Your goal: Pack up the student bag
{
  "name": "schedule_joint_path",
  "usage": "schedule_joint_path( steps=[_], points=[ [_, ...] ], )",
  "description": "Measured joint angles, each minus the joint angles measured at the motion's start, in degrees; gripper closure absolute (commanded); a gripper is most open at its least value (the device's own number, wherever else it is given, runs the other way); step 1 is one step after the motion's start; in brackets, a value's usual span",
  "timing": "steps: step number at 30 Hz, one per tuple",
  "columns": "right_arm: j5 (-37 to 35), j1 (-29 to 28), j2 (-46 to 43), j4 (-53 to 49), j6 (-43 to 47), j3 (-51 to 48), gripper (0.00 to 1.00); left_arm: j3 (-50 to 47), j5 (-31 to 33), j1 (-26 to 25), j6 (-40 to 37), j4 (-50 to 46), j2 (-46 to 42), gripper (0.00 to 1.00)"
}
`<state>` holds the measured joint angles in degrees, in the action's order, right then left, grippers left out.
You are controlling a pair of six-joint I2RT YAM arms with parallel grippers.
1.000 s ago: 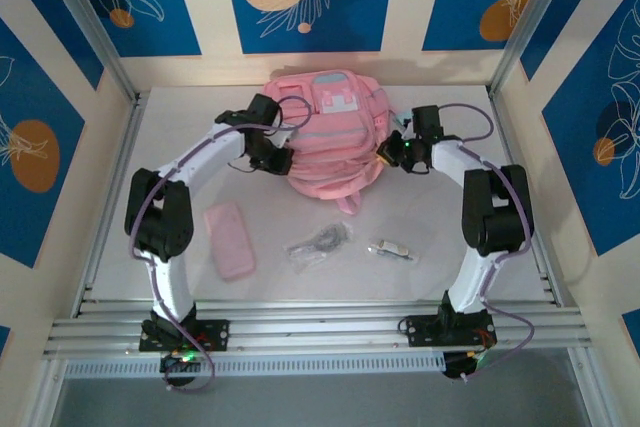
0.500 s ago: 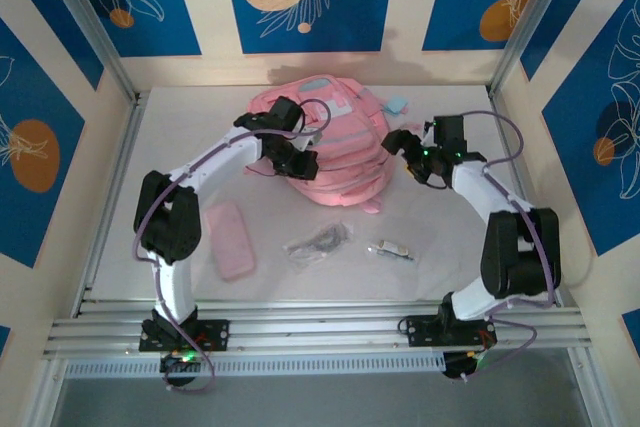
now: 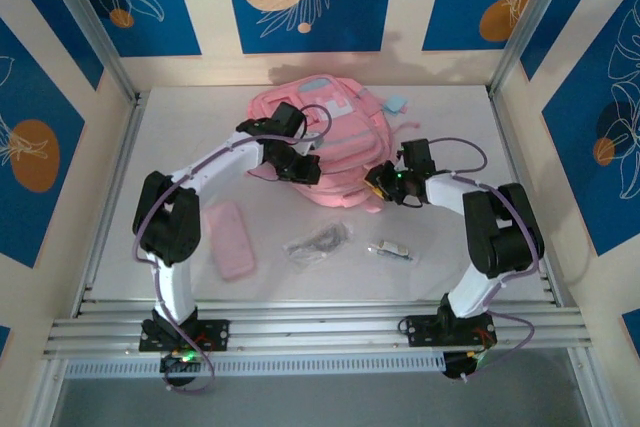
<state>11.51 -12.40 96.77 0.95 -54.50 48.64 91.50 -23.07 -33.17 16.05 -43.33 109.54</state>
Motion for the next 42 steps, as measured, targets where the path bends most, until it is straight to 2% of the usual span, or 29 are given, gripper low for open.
schedule_joint_path(
  steps=[1, 6, 16, 24, 28, 34, 36, 39, 42],
  points=[
    [0.6, 0.0, 0.2, 0.5, -0.3, 0.0, 1.0, -0.2, 0.7, 0.0, -0.2, -0.1, -0.1, 1.0],
    [1.1, 0.0, -0.2, -0.2, 1.5, 0.2, 1.0, -0.9, 4.2, 1.6, -3.8, -2.0, -0.1, 1.0],
    [4.1, 0.2, -1.3, -8.8, 12.5, 3.3, 1.0, -4.2, 12.7, 10.0, -10.7, -3.1, -0.1, 1.0],
    [4.2, -0.1, -1.3, -13.7, 18.5, 6.3, 1.0, -5.3, 25.6, 10.8, -12.1, 2.3, -1.7, 1.0],
    [4.1, -4.0, -0.6, -15.1, 18.8, 8.7, 1.0, -9.0, 29.2, 11.8, -11.9, 5.8, -6.1, 0.97],
    [3.5, -12.9, 5.1, -13.9, 16.3, 15.2, 1.0, -9.9, 31.8, 17.3, -11.1, 6.0, -8.2, 0.97],
    [2.8, -14.8, 6.8, -13.1, 14.5, 16.9, 0.99, -10.1, 32.7, 18.4, -10.6, 6.1, -8.2, 0.91],
    [2.2, -16.6, 9.2, -12.1, 11.6, 18.9, 0.96, -10.2, 33.9, 19.0, -9.7, 6.0, -8.2, 0.74],
    [1.7, -17.4, 11.0, -11.9, 9.3, 20.8, 0.77, -10.2, 34.3, 19.1, -8.7, 6.3, -8.2, 0.44]
  ],
)
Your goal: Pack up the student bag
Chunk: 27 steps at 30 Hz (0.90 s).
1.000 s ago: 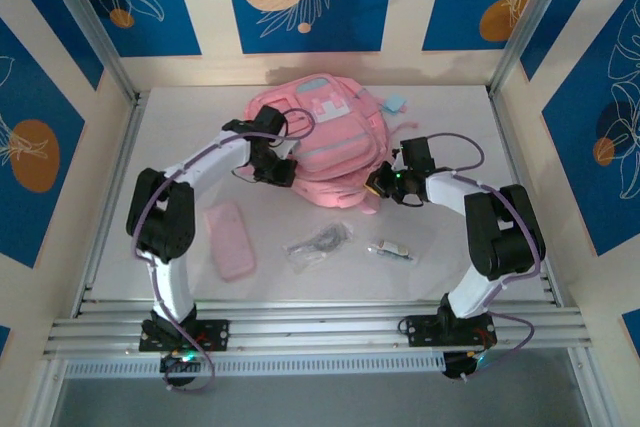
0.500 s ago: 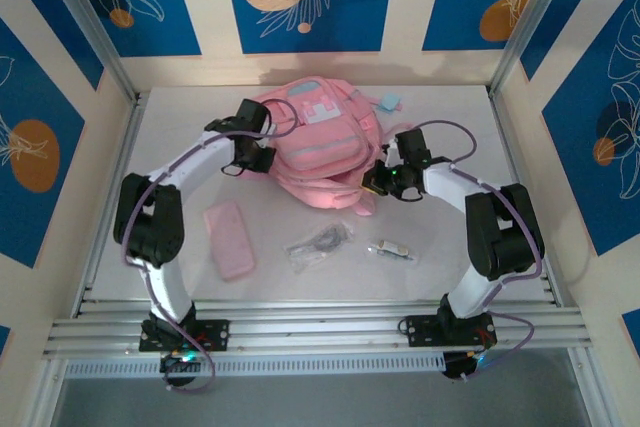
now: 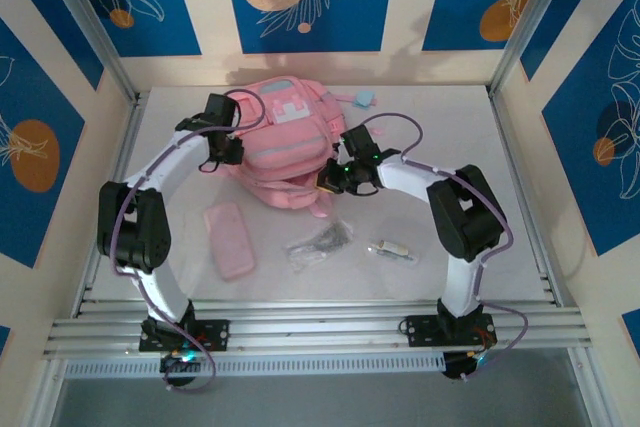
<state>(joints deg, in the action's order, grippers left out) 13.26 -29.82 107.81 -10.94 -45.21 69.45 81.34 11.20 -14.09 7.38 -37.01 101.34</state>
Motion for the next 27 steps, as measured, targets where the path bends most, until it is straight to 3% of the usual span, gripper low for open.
schedule_joint_path(
  steps=[4, 5, 12, 18, 20, 21, 27],
  points=[
    [0.5, -0.8, 0.0, 0.3, -1.2, 0.7, 0.56, 0.0, 0.0, 0.0, 1.1, 0.1, 0.0, 0.06],
    [0.3, -0.9, -0.4, 0.2, -1.1, 0.7, 0.53, 0.0, 0.0, 0.0, 1.3, 0.0, 0.0, 0.0],
    [-1.9, 0.5, -9.3, -2.3, 0.5, 0.6, 0.45, -1.2, -4.3, 0.0, 3.1, 0.2, -2.8, 0.0],
    [-5.1, 6.7, -18.1, -3.0, 2.4, -0.9, 0.38, -4.2, -11.5, -0.5, 7.3, 2.9, -6.8, 0.0],
    [-5.9, 8.7, -19.2, -3.3, 2.9, -1.8, 0.21, -6.0, -13.7, -0.9, 9.3, 4.6, -7.9, 0.0],
    [-6.6, 9.8, -19.6, -3.4, 3.3, -2.5, 0.04, -7.0, -14.4, -1.1, 10.3, 5.2, -8.4, 0.0],
    [-8.7, 12.7, -23.6, -3.3, 4.3, -8.4, 0.01, -12.0, -14.9, -2.5, 14.4, 4.6, -11.0, 0.0]
  ],
)
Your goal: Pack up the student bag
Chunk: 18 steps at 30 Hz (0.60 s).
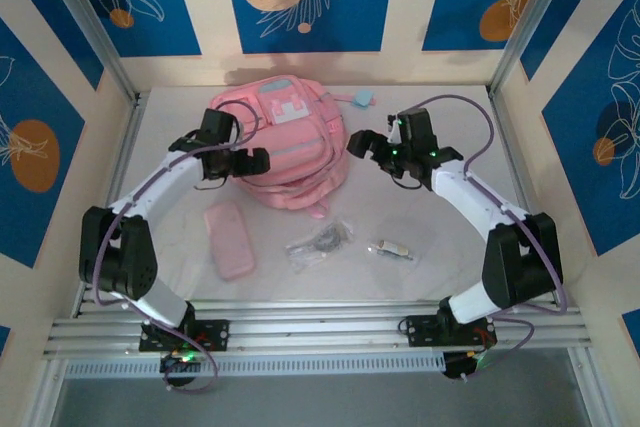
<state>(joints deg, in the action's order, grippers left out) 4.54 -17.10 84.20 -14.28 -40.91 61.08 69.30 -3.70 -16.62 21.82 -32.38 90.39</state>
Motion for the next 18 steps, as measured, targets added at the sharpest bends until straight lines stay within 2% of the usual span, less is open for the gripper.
schedule_joint_path(
  steps=[7, 12, 18],
  points=[
    [0.6, 3.2, -4.6, 2.3, 0.0, -4.6, 0.01, -5.5, 2.9, 0.0, 3.2, -7.9, -3.0, 0.0],
    [1.8, 3.0, -4.6, 4.3, 0.0, -6.9, 0.01, -10.8, 4.3, 0.0, 5.4, -12.3, -5.9, 0.0],
    [2.9, 1.5, -4.1, 5.9, -0.1, -8.5, 0.0, -16.3, 4.2, 0.0, 8.3, -13.2, -7.7, 0.0]
  ],
)
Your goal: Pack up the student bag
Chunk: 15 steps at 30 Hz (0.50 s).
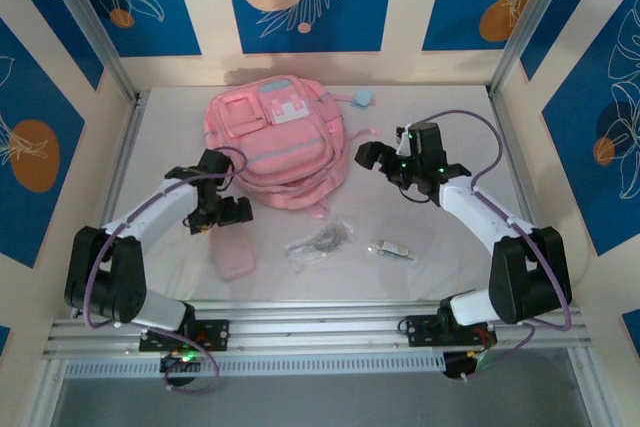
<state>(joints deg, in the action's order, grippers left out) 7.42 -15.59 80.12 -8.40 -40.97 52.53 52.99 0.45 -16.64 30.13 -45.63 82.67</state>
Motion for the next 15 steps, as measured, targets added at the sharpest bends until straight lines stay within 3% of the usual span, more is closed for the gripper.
schedule_joint_path(
  steps=[15],
  points=[
    [1.1, -2.4, 1.8, 1.9, 0.0, -0.1, 0.0, -6.2, -0.5, 0.0, 3.5, 7.4, 5.2, 0.01]
  ],
)
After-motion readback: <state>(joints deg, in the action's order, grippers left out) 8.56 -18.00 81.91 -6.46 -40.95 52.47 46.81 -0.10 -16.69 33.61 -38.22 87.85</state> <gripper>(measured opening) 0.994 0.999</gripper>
